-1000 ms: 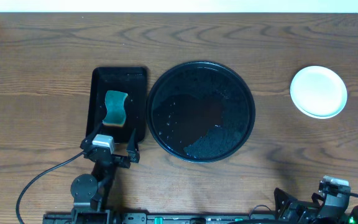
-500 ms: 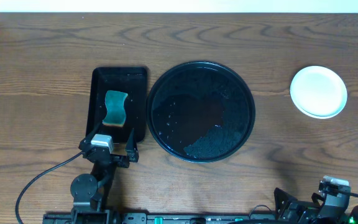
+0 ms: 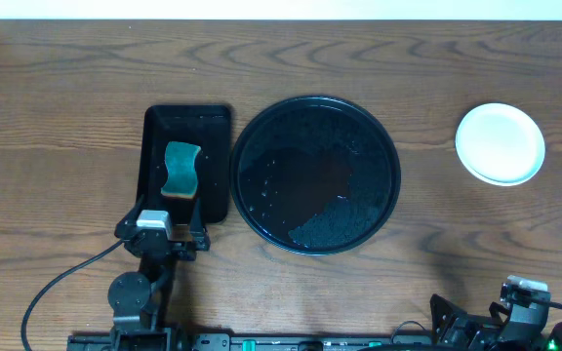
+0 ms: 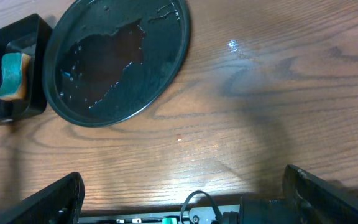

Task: Clean dirty plates on tray and stack at the side

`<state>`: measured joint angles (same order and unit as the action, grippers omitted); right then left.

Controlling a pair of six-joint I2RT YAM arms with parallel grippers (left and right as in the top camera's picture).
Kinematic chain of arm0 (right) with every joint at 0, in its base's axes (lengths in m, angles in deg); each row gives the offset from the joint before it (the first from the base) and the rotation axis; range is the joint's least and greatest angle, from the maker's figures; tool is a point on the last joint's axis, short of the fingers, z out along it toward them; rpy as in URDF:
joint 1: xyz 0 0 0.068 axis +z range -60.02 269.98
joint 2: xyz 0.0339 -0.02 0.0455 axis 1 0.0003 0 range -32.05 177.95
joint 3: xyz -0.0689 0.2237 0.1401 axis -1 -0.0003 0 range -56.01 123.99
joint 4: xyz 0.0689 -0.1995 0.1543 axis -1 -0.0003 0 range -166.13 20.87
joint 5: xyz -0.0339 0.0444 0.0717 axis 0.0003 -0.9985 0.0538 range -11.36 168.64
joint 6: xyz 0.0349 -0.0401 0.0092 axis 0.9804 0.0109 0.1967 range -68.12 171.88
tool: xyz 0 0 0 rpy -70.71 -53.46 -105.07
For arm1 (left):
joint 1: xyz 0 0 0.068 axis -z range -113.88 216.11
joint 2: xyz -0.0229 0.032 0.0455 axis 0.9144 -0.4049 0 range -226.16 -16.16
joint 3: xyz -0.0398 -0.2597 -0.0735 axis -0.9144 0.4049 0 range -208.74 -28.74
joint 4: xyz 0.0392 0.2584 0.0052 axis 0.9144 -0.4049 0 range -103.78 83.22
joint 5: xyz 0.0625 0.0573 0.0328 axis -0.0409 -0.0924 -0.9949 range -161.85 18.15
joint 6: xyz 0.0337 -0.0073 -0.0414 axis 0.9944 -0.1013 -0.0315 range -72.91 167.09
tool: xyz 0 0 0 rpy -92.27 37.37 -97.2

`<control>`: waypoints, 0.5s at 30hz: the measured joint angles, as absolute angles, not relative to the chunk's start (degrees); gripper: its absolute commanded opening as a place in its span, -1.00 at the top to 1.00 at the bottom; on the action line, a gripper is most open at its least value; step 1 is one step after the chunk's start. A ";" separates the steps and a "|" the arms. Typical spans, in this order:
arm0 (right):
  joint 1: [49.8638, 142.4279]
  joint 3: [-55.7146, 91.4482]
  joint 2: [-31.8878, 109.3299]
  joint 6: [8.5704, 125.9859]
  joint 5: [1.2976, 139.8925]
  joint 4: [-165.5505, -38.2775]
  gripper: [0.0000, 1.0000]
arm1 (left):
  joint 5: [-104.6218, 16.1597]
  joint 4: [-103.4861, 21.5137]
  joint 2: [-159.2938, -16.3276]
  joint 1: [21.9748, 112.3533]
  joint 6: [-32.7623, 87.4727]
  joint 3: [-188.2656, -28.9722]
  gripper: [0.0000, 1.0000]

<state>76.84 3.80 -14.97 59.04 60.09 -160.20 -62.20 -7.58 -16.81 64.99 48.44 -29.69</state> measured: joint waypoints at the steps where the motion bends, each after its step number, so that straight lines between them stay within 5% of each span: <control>1: 76.84 3.80 -14.97 59.04 60.09 -160.20 -0.99 | -62.85 -7.75 -16.79 64.81 49.29 -29.74 -0.97; 15: 76.84 3.80 -14.97 59.06 60.07 -160.20 -0.99 | -67.97 -8.52 -16.79 64.33 52.50 -29.89 -0.97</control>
<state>76.84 3.80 -14.97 59.06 60.07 -160.20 -67.97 -8.52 -16.79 64.33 52.50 -29.89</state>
